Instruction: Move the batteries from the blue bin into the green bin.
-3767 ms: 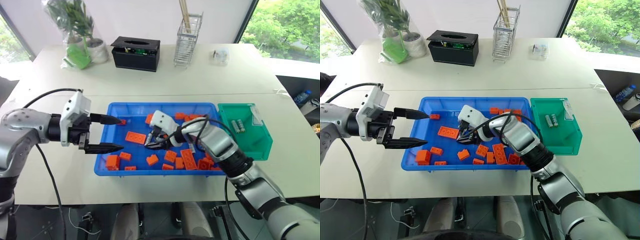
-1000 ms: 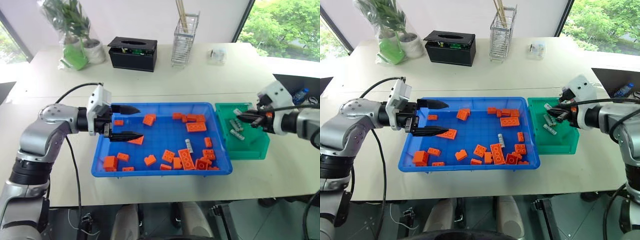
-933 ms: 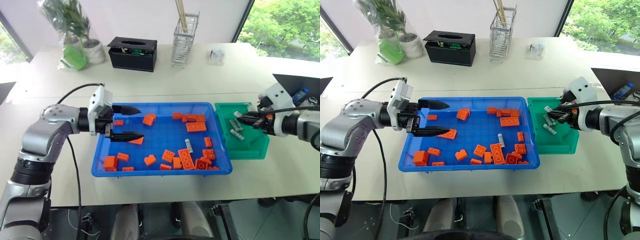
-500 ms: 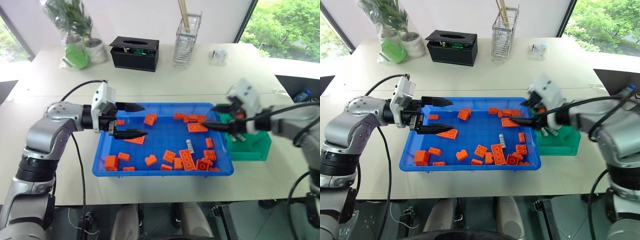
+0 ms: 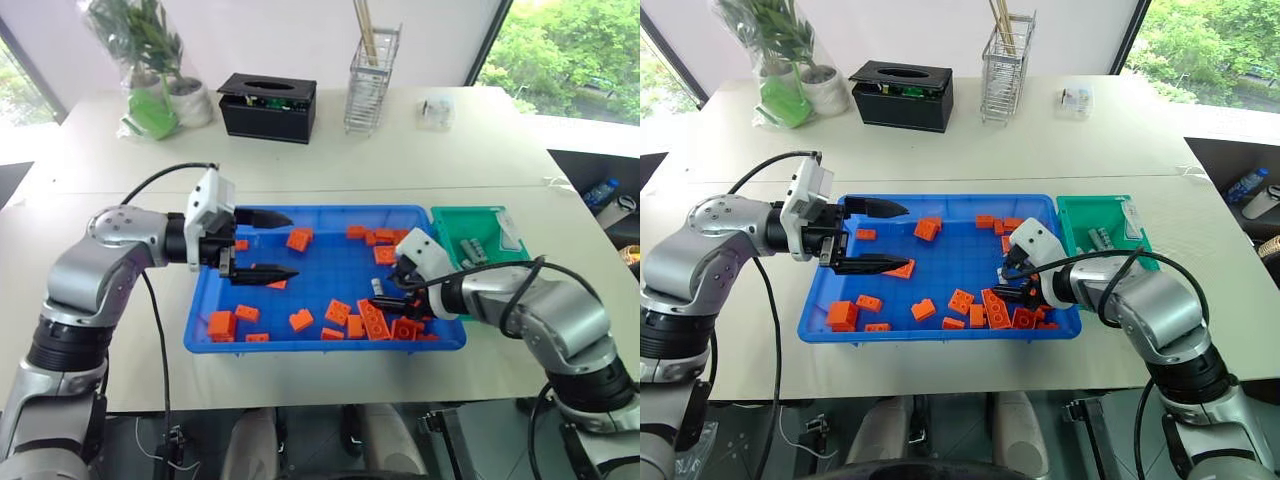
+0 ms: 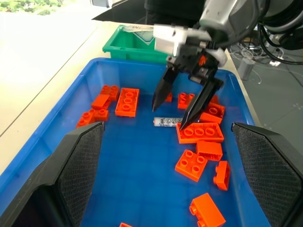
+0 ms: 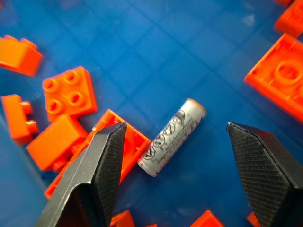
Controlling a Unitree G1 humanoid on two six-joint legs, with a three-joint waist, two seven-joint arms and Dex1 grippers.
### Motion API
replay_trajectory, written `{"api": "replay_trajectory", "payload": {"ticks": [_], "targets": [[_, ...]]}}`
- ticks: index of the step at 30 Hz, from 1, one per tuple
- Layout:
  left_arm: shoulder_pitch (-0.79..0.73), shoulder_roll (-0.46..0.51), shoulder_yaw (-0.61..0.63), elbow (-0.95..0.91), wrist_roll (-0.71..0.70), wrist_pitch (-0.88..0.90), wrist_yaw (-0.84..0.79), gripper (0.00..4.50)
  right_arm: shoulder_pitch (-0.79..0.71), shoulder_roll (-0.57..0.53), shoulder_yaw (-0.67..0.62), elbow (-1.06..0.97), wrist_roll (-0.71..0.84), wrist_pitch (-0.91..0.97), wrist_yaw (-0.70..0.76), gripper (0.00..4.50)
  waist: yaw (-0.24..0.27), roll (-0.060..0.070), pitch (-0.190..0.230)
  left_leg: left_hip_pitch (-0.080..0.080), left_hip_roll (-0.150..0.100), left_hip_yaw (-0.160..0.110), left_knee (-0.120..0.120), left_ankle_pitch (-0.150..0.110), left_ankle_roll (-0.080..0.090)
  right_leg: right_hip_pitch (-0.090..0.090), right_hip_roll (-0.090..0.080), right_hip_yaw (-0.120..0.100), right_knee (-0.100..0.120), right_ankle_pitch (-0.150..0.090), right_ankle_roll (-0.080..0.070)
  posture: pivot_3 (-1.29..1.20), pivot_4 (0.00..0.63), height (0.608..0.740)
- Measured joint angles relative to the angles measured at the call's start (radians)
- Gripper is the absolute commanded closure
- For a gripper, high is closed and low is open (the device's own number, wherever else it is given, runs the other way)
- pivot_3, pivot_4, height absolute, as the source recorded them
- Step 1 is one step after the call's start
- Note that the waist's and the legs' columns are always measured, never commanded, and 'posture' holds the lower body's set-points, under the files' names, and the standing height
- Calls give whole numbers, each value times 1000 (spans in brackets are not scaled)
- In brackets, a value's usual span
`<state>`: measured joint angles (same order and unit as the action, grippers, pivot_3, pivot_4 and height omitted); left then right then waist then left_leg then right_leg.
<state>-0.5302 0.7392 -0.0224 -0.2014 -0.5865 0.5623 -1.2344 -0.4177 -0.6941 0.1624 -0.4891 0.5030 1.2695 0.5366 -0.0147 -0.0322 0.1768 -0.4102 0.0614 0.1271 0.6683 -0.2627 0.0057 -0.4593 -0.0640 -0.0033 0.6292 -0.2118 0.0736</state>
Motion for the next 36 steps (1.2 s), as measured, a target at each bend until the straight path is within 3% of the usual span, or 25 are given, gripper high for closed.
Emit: {"api": "replay_trajectory", "payload": {"ticks": [9,21,36], "targets": [[11,3,1,-4,-13,0,13,0,-1,33,0,50,-19,-51,-16,1051,1,0,0,0,0,0,0,0,0,1,0,0,0,0,0,0,150,736],[9,15,2,14,-13,-3,4,0,-42,6,-111,-29,71,76,7,1051,1,0,0,0,0,0,0,0,0,0,0,0,0,0,0,0,150,736],[-15,6,1,31,-13,-4,7,0,-20,-31,57,52,-28,-85,34,1051,2,0,0,0,0,0,0,0,0,0,0,0,0,0,0,0,150,736]]}}
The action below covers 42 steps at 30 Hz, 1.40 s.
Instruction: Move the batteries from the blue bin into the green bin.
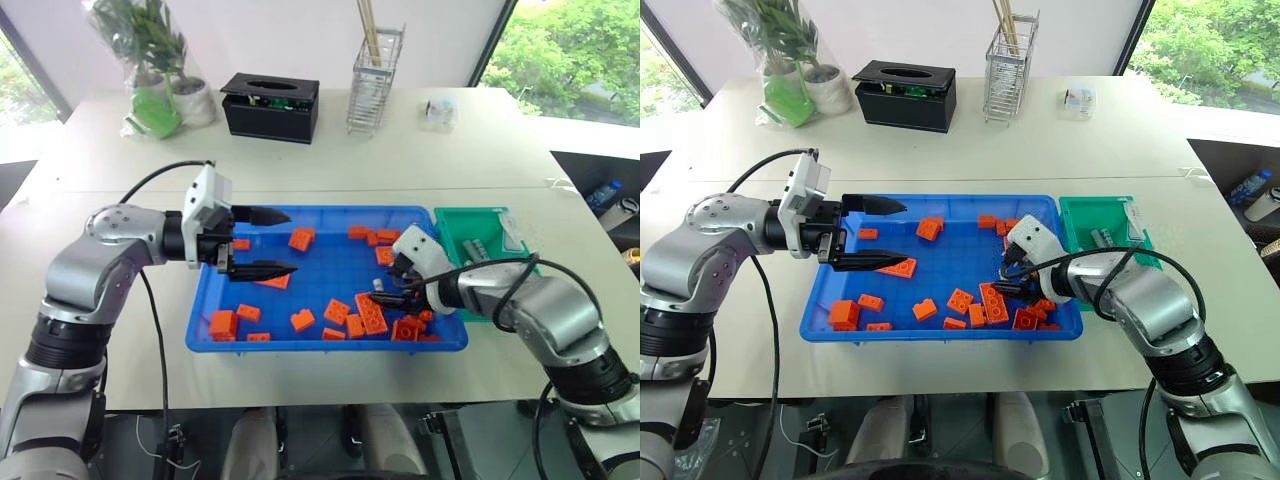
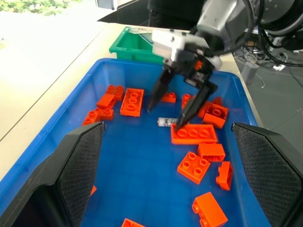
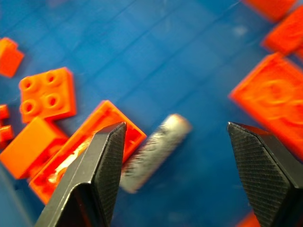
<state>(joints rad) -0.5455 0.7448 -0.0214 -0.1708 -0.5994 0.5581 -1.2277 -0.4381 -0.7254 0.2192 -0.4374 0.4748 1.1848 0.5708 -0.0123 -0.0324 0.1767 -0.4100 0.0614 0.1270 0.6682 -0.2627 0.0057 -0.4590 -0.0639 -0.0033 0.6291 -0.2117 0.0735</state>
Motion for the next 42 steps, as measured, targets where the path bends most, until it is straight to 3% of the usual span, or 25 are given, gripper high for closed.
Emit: {"api": "replay_trajectory", "payload": {"ticks": [11,22,33,42], "targets": [[0,0,0,0,-1,1,3,0,8,-5,6,-15,-18,-3,8,1051,0,0,0,0,0,0,0,0,0,0,0,0,0,0,0,0,150,736],[-4,1,0,11,1,-3,1,0,-53,3,-118,-101,86,145,15,1051,-1,0,0,0,0,0,0,0,0,0,0,0,0,0,0,0,150,736],[-11,1,0,16,1,-7,-1,0,-15,-37,53,-18,-51,-33,10,1051,-1,0,0,0,0,0,0,0,0,0,0,0,0,0,0,0,150,736],[-11,1,0,15,0,-6,-1,0,-2,-26,44,-14,-57,-35,25,1051,0,0,0,0,0,0,0,0,0,0,0,0,0,0,0,0,150,736]]}}
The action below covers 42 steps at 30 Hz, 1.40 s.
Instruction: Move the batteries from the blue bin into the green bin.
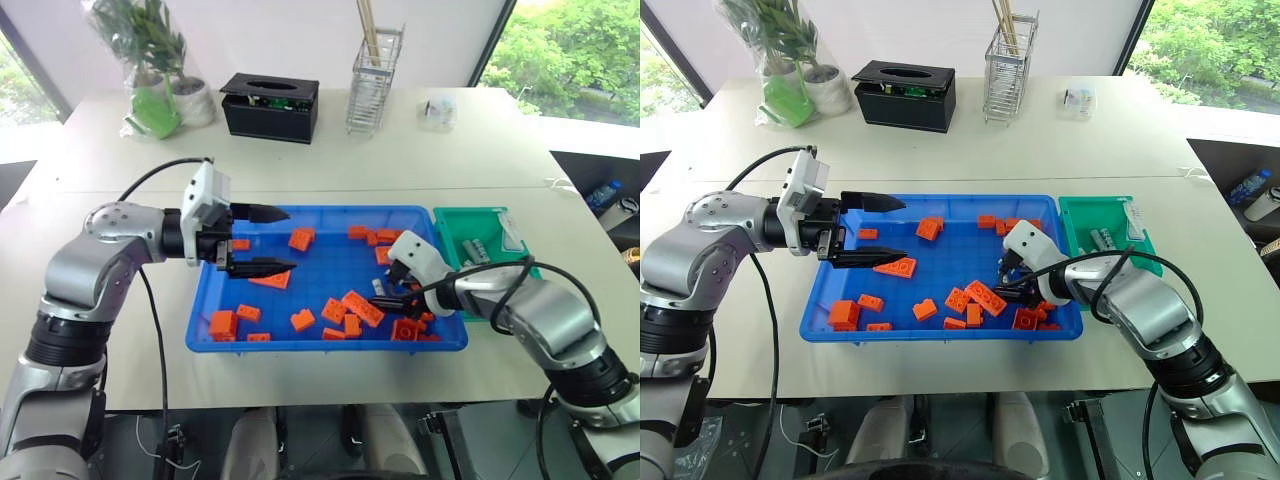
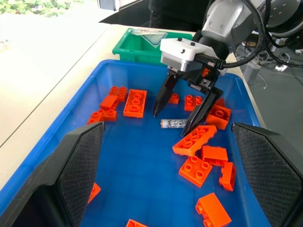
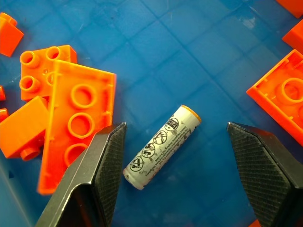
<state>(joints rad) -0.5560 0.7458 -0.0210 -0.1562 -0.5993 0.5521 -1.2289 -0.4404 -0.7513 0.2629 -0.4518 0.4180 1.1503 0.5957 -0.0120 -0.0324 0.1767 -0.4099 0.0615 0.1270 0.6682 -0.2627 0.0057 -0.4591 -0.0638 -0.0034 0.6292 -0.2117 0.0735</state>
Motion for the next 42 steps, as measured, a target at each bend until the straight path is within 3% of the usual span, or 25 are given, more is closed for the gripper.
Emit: {"api": "replay_trajectory", "payload": {"ticks": [1,4,9,15,19,24,29,32,37,39,42], "targets": [[0,0,0,0,0,0,0,0,5,0,-1,-3,0,0,2,1051,0,0,0,0,0,0,0,0,0,0,0,0,0,0,0,0,150,736],[0,0,0,0,0,0,0,0,24,-7,-1,-17,-3,-9,8,1870,1,0,0,0,0,0,0,0,0,0,0,0,0,0,0,0,150,736],[0,0,0,0,0,0,-1,0,38,4,7,-38,-1,-13,11,4393,1,0,0,0,0,0,0,0,0,1,0,0,0,0,0,0,150,736],[0,0,0,1,0,0,-9,0,-1,44,-40,-42,42,63,9,4469,0,0,0,0,0,0,0,0,0,0,0,0,0,0,0,0,150,736],[0,0,0,0,0,0,-15,0,-111,29,-181,-44,109,128,29,4469,-1,0,0,0,0,0,0,0,0,0,0,0,0,0,0,0,150,736],[7,17,1,3,0,-1,-35,0,-170,-153,-380,48,142,146,86,4469,8,0,0,-1,-1,0,0,0,0,0,-1,0,-2,0,0,0,150,736],[11,32,7,24,0,-13,-53,0,-24,-275,-431,97,109,61,137,4469,-2,-1,0,0,0,0,-1,0,1,0,0,0,-2,0,0,0,150,736],[11,45,11,37,-1,-16,-62,0,62,-303,-435,142,68,-9,138,3069,-6,-1,0,1,0,0,-1,0,1,0,0,1,0,0,0,0,150,736],[8,70,43,72,-2,-15,-74,0,84,-297,-460,168,59,-75,149,459,-5,0,0,1,0,0,-1,0,1,0,0,1,0,0,0,0,150,736],[4,75,46,78,-2,-15,-77,0,100,-299,-477,177,55,-175,198,459,-3,0,0,0,0,0,-1,0,1,0,0,1,-1,0,0,0,150,736],[0,90,62,89,-3,-14,-80,0,186,-325,-550,207,42,-460,388,459,5,-1,0,0,0,0,-1,0,1,0,0,0,-1,1,2,0,150,736]]}}
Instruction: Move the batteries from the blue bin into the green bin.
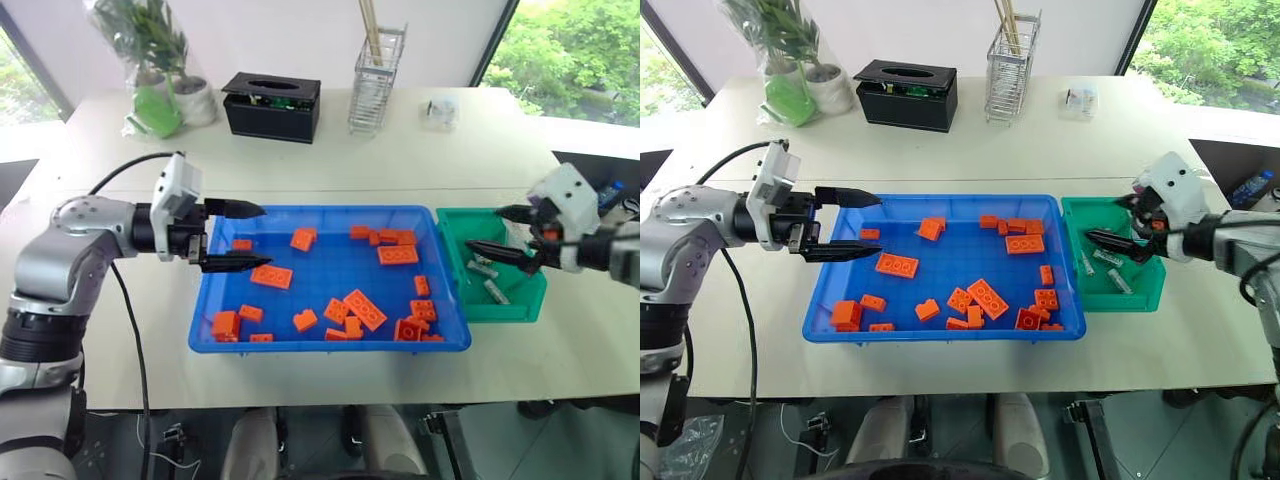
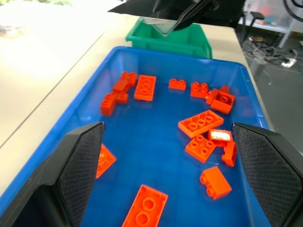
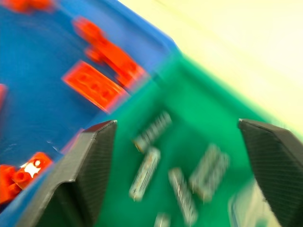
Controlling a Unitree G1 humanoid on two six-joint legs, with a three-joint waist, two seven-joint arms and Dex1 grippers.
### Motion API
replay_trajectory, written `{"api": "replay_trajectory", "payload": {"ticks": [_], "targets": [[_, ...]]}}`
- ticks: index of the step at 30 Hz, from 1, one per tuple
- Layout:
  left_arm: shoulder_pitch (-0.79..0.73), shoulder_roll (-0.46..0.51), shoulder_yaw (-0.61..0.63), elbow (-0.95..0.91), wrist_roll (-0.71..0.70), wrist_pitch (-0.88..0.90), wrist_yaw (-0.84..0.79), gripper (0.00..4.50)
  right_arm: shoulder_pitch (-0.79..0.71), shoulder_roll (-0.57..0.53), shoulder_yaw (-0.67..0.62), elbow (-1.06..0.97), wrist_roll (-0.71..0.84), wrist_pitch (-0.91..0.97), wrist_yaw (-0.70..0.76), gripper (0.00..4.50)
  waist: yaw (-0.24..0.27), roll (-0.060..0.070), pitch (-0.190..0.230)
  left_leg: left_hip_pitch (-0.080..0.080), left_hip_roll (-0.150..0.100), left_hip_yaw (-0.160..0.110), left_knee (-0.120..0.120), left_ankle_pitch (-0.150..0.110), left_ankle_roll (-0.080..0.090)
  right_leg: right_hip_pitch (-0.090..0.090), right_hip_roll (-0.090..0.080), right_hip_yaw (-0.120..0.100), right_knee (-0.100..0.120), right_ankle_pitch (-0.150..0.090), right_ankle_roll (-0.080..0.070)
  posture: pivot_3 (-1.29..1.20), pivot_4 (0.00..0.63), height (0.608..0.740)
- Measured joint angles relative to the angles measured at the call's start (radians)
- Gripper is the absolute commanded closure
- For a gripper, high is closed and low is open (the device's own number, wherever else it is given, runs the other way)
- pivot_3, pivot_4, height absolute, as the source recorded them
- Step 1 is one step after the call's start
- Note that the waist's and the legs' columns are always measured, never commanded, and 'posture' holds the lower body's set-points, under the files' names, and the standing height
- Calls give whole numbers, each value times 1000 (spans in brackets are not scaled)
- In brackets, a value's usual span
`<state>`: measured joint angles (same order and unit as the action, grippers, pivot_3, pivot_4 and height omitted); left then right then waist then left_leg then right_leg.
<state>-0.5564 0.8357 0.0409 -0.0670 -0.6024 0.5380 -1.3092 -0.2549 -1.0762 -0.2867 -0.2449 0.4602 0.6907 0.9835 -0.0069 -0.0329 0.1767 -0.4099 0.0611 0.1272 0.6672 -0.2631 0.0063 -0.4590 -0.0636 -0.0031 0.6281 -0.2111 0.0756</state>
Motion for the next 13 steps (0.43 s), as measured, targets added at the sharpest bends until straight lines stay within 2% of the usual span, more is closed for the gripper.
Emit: {"api": "replay_trajectory", "payload": {"ticks": [3,6,13], "targets": [[8,65,37,23,0,0,-29,0,22,-67,-84,116,9,-172,177,459,-5,0,0,0,0,1,0,0,0,0,0,0,0,0,0,0,150,736],[38,144,87,56,1,-9,-78,0,10,-129,-123,284,-8,-280,285,459,-13,0,0,2,1,2,0,0,0,1,0,0,0,-1,-2,0,150,736],[89,297,156,195,36,-78,-179,0,-66,-159,-76,604,-55,-436,432,459,-13,1,0,2,1,2,0,0,0,-1,0,0,1,-1,-3,0,150,736]]}}
